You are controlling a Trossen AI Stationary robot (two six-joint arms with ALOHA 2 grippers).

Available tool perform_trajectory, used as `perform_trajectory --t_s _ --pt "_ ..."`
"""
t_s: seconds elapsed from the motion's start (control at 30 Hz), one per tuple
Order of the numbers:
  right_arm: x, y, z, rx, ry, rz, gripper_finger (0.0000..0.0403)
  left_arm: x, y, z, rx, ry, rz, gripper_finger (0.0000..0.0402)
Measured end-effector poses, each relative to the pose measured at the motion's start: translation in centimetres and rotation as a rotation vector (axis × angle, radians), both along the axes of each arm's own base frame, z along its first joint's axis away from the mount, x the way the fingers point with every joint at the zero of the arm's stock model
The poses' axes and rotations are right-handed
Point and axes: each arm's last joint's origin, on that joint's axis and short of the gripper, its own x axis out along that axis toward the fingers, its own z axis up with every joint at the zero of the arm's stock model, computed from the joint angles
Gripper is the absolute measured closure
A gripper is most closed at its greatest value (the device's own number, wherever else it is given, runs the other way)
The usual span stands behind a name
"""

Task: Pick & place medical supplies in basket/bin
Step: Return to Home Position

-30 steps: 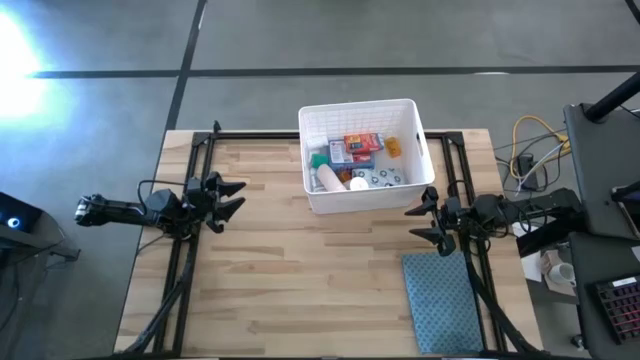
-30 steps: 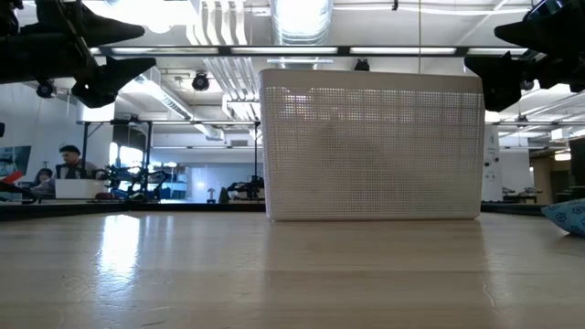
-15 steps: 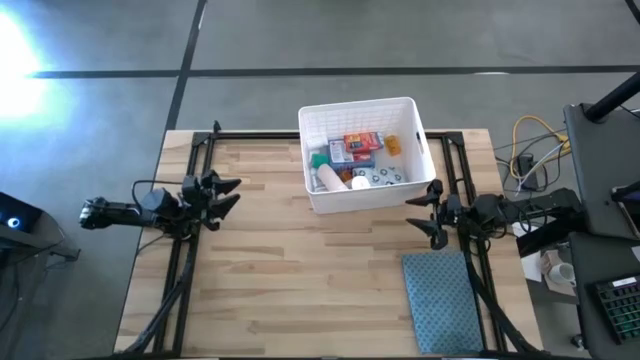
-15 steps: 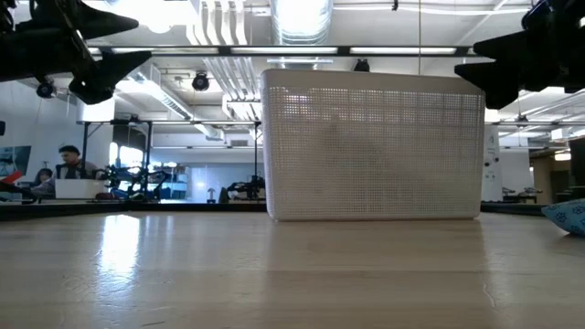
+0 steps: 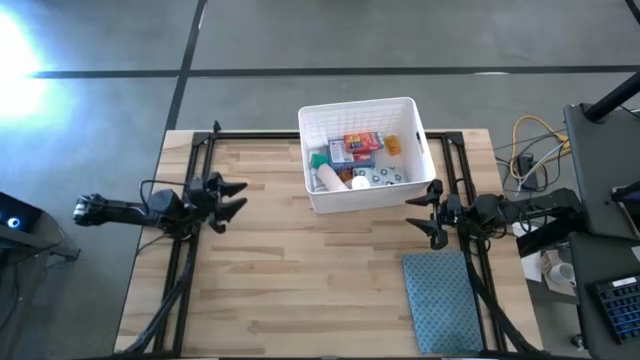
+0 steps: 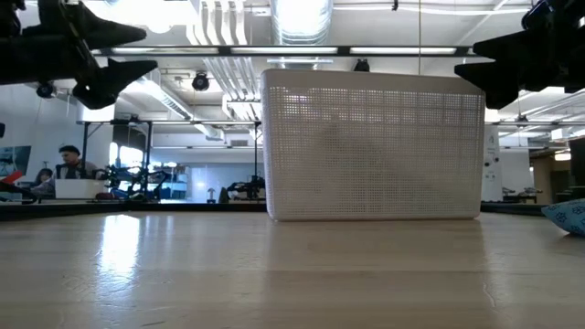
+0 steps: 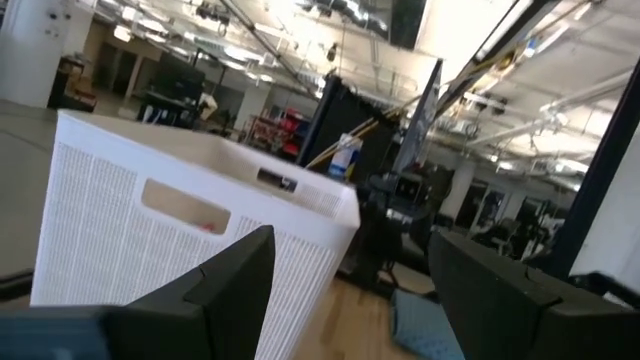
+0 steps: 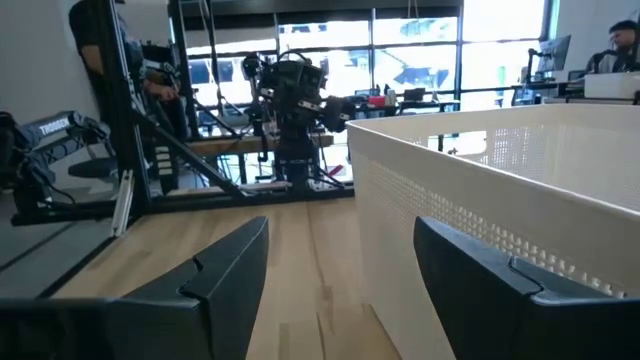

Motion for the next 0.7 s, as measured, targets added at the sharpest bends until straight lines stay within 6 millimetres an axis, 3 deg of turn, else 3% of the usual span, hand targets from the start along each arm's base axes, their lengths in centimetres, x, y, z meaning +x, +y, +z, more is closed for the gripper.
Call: perform_trajectory --t_s 0.7 --pt "0.0 0.0 0.0 -0.004 0.001 0.0 0.0163 1.9 -0.2 -2.4 0.023 0.257 0.0 0.0157"
